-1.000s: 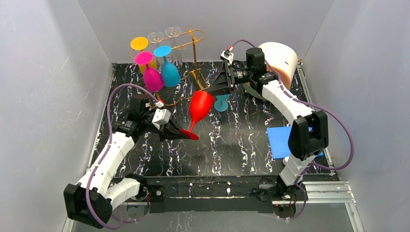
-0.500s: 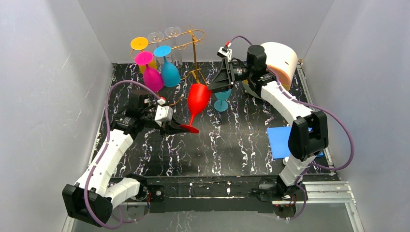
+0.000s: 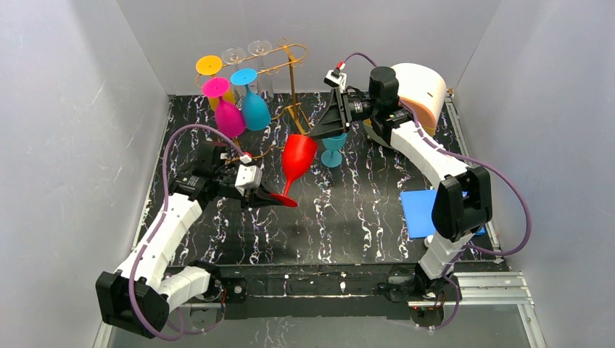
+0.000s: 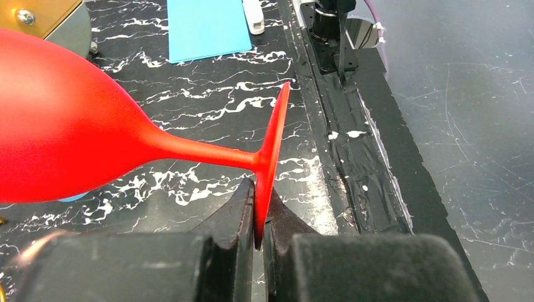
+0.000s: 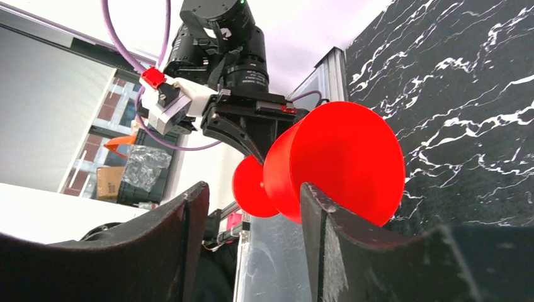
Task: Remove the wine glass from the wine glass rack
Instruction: Place the wine glass at the center of the board.
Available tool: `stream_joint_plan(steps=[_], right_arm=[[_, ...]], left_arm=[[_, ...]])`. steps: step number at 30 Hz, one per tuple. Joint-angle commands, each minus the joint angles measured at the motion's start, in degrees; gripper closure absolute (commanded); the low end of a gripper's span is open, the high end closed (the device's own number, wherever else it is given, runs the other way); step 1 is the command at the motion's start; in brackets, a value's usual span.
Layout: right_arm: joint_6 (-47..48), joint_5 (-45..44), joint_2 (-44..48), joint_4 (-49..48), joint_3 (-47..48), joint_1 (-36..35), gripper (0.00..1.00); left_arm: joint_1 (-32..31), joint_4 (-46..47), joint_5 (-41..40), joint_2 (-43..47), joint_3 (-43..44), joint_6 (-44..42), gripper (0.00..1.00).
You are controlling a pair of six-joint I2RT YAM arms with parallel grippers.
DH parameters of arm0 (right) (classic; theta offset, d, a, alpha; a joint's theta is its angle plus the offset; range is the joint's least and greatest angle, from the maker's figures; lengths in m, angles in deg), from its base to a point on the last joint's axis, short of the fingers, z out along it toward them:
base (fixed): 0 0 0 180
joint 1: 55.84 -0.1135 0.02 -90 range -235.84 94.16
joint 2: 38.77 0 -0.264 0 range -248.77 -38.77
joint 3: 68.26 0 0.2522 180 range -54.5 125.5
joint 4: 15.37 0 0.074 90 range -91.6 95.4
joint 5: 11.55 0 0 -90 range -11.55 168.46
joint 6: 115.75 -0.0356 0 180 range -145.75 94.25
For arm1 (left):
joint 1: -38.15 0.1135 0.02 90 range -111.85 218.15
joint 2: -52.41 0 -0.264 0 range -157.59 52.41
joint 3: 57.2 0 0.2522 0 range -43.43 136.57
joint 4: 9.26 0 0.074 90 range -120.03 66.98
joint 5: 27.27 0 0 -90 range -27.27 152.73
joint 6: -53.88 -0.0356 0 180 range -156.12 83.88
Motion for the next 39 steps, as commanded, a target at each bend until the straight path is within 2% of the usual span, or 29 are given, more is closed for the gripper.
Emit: stream_joint_plan(steps=[1, 4, 5, 6, 7, 11, 13, 16, 19, 23, 27, 29, 31, 33, 36, 39], right_arm=[[2.5, 4.9, 0.0, 2.7, 2.9, -1.3, 0.42], [3.0, 6.8, -0.5, 4.7, 3.0, -1.3, 0.54], [3.1, 5.7, -0.3, 4.2, 3.2, -1.3, 0.67], [3.8, 3.7, 0.1, 4.5, 3.8, -1.3, 0.75], [5.4, 2.7, 0.4, 6.3, 4.8, -1.3, 0.77], [8.5, 6.9, -2.6, 15.6, 9.4, -1.4, 0.71], [8.3, 7.1, -3.3, 16.6, 9.5, -1.6, 0.69], [8.6, 8.0, -3.2, 16.3, 9.1, -2.4, 0.61], [9.0, 7.3, -2.8, 17.1, 9.2, -2.8, 0.67], [9.7, 6.0, -2.6, 17.3, 7.9, -4.2, 0.67], [13.7, 6.3, -3.1, 22.4, 8.4, -4.8, 0.70], [13.9, 6.0, -2.9, 22.4, 8.0, -5.3, 0.78], [15.0, 6.2, -2.8, 23.3, 8.0, -5.6, 0.81], [16.6, 5.9, -2.7, 26.8, 8.3, -5.7, 0.90], [20.2, 5.3, -2.6, 31.5, 8.4, -5.7, 0.99], [23.5, 3.9, -2.2, 34.9, 8.9, -5.7, 0.99]], left_arm=[[0.3, -1.9, 4.0, -1.2, -0.2, -3.7, 1.00], [0.4, -2.0, 5.0, -2.6, 0.2, -4.4, 1.00], [0.4, -2.1, 5.4, -3.1, 0.2, -5.2, 1.00], [0.4, -2.0, 5.5, -3.6, -0.1, -6.1, 1.00], [0.4, -1.8, 5.6, -4.4, -0.1, -6.6, 1.00], [0.4, -3.4, 6.0, -5.9, 0.1, -9.6, 1.00], [0.3, -3.4, 5.9, -6.3, 0.3, -9.3, 1.00], [0.4, -3.5, 6.3, -6.7, 0.5, -10.3, 1.00], [0.4, -3.4, 7.2, -7.5, 0.9, -9.9, 1.00], [0.4, -3.5, 7.6, -7.3, -0.3, -10.1, 1.00], [0.4, -3.3, 7.3, -7.5, -0.1, -9.2, 1.00], [0.4, -4.0, 6.5, -7.9, -0.8, -9.3, 1.00], [0.4, -4.0, 7.3, -7.8, -2.0, -11.4, 1.00], [0.4, -3.7, 9.2, -8.4, -2.4, -11.3, 1.00], [0.4, -7.0, 7.3, -7.6, -2.6, -13.4, 1.00], [0.4, -7.6, 4.9, -6.6, -2.1, -11.4, 0.98]])
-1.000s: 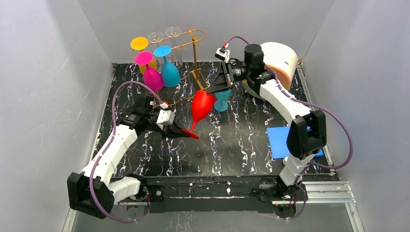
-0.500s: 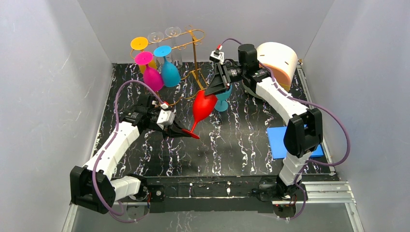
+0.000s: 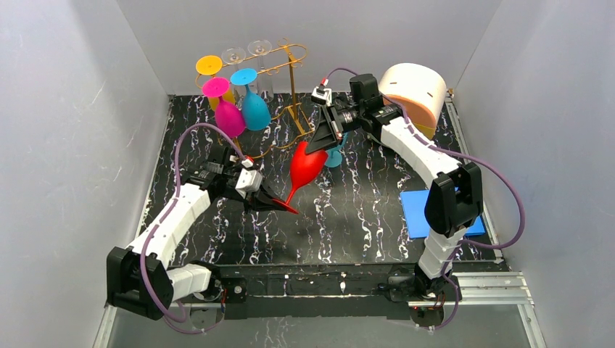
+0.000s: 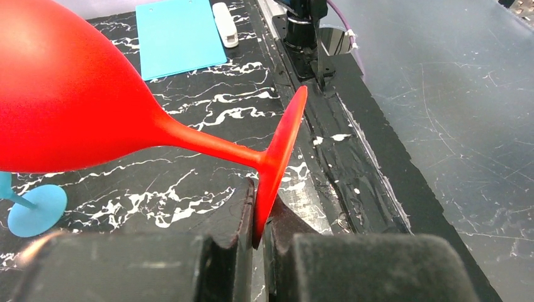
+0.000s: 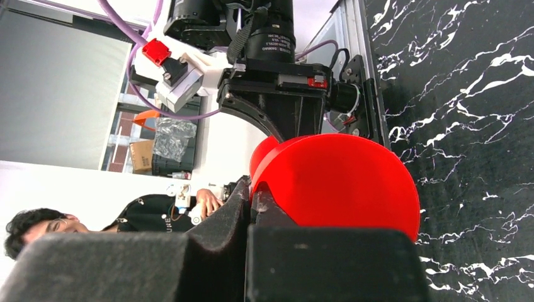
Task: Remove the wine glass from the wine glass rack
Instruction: Place the wine glass at the center of the board.
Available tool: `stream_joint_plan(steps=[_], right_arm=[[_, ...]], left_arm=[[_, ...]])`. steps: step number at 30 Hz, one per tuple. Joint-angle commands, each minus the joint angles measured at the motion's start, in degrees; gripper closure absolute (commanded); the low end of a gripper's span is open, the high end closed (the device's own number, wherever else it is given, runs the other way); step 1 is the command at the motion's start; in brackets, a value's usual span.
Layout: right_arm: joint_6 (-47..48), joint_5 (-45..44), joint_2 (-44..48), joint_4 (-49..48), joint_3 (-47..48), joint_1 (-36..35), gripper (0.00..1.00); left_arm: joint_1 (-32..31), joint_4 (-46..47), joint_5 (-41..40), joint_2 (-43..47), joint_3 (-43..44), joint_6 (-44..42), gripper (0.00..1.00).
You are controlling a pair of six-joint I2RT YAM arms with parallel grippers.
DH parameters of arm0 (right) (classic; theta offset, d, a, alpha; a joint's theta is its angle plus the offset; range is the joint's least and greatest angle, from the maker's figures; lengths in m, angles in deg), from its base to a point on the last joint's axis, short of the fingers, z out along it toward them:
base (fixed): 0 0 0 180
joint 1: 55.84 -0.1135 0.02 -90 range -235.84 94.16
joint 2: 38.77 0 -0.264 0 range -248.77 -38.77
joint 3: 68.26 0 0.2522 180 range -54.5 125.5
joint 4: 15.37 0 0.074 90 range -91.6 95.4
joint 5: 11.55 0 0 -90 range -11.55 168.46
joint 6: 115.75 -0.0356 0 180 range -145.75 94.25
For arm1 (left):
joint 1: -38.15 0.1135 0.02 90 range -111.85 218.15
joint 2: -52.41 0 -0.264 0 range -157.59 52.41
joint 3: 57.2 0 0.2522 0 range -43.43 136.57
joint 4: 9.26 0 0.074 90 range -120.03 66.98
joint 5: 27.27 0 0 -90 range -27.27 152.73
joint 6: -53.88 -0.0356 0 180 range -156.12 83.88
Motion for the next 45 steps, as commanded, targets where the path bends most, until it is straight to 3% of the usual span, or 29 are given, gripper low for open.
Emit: stream_joint_plan(steps=[1, 3, 4, 7, 8, 12, 15, 23, 30, 34, 37, 40, 45], right_arm=[[7.2, 0.2, 1.3, 7.6, 2.7, -1.9, 0.99], [7.6, -1.2, 1.0, 8.6, 3.3, -1.9, 0.99], [8.2, -1.8, 0.9, 9.6, 3.8, -1.9, 0.99], [13.5, -7.0, 1.0, 15.2, 5.8, -1.9, 0.99], [14.9, -9.2, 1.5, 16.3, 5.6, -1.8, 0.99], [16.2, -17.4, 3.3, 16.7, 3.9, -1.8, 0.99], [17.6, -21.7, 4.9, 16.9, 3.2, -1.7, 0.99], [19.3, -29.6, 9.4, 16.7, -0.4, -1.7, 0.99], [22.0, -34.0, 13.0, 16.3, -1.6, -1.7, 0.99], [24.4, -37.4, 15.7, 16.8, -2.2, -1.7, 0.99], [24.4, -42.8, 17.4, 17.5, -2.3, -1.7, 0.99], [23.6, -49.3, 18.0, 20.0, -1.1, -1.7, 0.99], [24.5, -55.9, 18.6, 24.1, -1.5, -1.8, 0.99]], left_arm=[[0.4, -5.6, -3.8, 0.9, 0.6, 0.3, 0.91], [0.4, -8.1, -4.0, 0.9, 1.0, -2.7, 0.77], [0.4, -8.5, -4.1, 0.6, 1.1, -2.7, 0.52], [0.4, -14.9, -6.0, 0.0, 1.7, -9.4, 0.05], [0.4, -16.2, -5.3, -0.3, 1.0, -11.7, 0.02], [0.5, -26.8, -2.2, -2.5, -0.3, -23.8, 0.02], [0.4, -36.3, -4.7, -5.1, 1.7, -33.5, 0.02], [1.2, -42.6, -1.9, -9.6, 4.6, -38.2, 0.02], [1.9, -45.3, -6.4, -7.7, 8.3, -37.8, 0.02], [2.9, -43.2, -12.3, -4.9, 10.5, -32.3, 0.02], [3.0, -23.9, -21.9, 1.8, 8.4, -8.5, 0.02], [3.0, -6.5, -31.5, 12.1, 2.1, 9.5, 0.02], [3.0, 3.9, -38.1, 22.4, -3.0, 21.7, 0.02]])
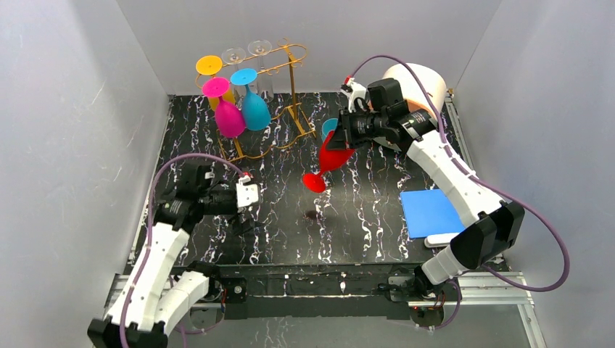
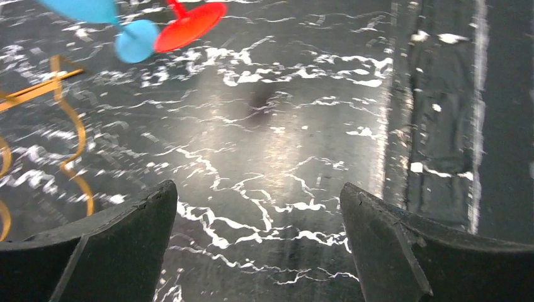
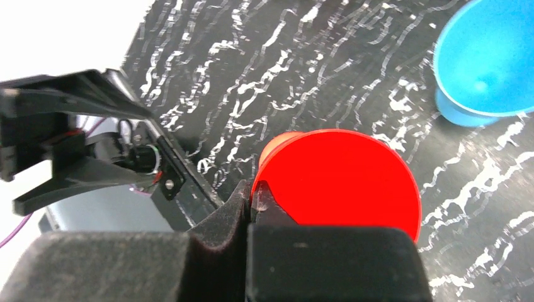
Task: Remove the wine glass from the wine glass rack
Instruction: Place the wine glass at the center of the board.
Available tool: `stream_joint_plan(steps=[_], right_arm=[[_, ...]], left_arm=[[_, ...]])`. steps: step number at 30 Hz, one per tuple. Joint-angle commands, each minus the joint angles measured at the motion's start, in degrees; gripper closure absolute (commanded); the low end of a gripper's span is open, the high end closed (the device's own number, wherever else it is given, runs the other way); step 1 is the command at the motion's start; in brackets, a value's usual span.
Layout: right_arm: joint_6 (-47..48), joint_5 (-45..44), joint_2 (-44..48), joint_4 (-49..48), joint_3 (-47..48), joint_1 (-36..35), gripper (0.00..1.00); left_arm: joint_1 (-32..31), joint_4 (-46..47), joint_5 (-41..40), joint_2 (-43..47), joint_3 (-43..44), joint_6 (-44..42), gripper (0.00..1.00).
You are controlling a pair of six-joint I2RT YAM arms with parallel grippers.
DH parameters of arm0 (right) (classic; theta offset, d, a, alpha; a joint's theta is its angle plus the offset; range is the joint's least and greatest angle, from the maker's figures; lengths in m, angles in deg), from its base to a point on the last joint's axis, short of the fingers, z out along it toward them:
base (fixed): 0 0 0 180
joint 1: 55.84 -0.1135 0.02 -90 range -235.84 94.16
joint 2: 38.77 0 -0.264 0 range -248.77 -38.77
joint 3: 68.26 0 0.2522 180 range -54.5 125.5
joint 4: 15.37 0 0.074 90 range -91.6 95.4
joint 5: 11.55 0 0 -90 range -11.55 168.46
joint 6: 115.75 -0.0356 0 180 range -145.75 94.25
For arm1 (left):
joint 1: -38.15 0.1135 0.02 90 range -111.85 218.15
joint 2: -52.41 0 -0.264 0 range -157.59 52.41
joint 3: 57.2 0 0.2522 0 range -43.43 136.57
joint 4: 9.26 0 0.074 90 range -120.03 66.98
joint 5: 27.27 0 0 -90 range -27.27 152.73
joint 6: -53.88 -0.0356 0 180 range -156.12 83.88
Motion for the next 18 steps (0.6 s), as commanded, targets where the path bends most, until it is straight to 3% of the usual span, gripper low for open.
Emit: stream_joint_plan(steps=[1, 5, 11, 18], right_arm=[[2.0, -8.4, 2.3, 3.3, 0.2, 0.0, 0.99], [1.5, -11.5, 3.1, 2.9, -3.3, -0.1, 0.99], [-4.8, -30.3, 4.7, 0.9, -11.2, 0.2, 0.99], [-7.6, -43.4, 4.0, -6.7, -15.2, 0.6, 0.99]], left_arm=[[0.3, 14.1, -8.8, 5.6, -2.6, 18.2, 0.02], [0.3, 18.3, -13.6, 8.3, -2.4, 25.0, 0.02], [0.3, 26.5, -26.8, 12.0, -4.0, 38.1, 0.02], [0.3, 33.4, -38.9, 17.5, -8.7, 52.6, 0.02]])
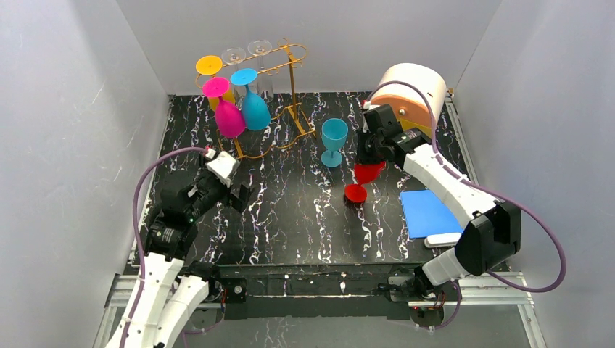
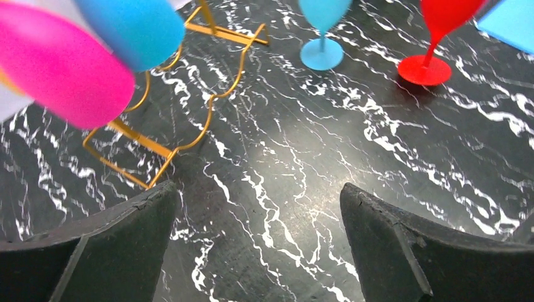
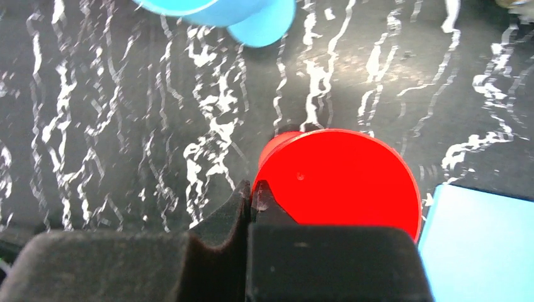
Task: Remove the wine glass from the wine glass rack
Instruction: Place the wine glass at the center of the board.
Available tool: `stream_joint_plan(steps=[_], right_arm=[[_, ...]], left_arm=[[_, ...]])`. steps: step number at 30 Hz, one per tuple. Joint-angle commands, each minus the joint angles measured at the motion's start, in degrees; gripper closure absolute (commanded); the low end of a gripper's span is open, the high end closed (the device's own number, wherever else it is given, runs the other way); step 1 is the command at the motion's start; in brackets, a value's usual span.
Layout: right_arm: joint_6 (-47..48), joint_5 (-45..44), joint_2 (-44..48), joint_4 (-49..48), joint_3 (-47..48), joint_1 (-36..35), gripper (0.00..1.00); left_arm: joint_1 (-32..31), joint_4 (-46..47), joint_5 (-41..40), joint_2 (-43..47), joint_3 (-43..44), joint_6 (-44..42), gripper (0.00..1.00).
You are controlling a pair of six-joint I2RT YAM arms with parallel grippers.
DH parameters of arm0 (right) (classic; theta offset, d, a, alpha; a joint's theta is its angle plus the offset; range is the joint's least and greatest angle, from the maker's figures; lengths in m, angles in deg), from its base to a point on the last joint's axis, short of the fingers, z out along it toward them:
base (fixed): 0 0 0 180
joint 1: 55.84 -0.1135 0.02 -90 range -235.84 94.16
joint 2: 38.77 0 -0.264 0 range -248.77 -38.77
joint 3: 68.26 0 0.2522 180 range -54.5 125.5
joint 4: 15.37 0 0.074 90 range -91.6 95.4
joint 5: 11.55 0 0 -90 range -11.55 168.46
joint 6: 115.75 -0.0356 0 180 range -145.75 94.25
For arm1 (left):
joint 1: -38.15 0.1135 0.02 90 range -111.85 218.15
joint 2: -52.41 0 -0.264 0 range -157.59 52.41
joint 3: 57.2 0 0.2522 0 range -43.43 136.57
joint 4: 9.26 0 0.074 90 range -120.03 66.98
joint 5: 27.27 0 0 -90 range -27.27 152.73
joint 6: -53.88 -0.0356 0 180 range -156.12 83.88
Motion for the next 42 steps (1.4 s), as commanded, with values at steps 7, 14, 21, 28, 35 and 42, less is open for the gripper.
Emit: stream_joint_plan(steps=[7, 14, 21, 28, 35, 42], right_arm=[[2.1, -16.3, -4.3, -10.7, 4.7, 0.3, 0.99], [5.1, -15.8, -8.3, -15.8, 5.5, 0.3, 0.99], [5.3, -14.6, -12.2, -19.0, 5.6, 0.5, 0.99], [7.1, -10.5, -14.8, -15.7, 8.6, 0.7, 0.99], [10.4, -11.3, -15.7, -12.0, 10.7, 0.7, 0.80], [12.1, -11.1, -16.3, -8.7, 14.5, 0.7, 0.74]], left_arm=[[0.3, 8.8, -33.2, 4.6, -3.6, 35.3, 0.02], [0.3, -6.9, -40.2, -2.6, 7.1, 44.0, 0.02], [0.3, -7.1, -41.6, -1.1, 8.2, 43.6, 0.02], [0.3, -7.1, -44.9, 1.7, 10.9, 40.3, 0.02], [0.3, -7.9, -44.8, 0.7, 11.4, 39.8, 0.02], [0.3, -9.1, -45.3, -2.7, 13.0, 38.9, 0.02]])
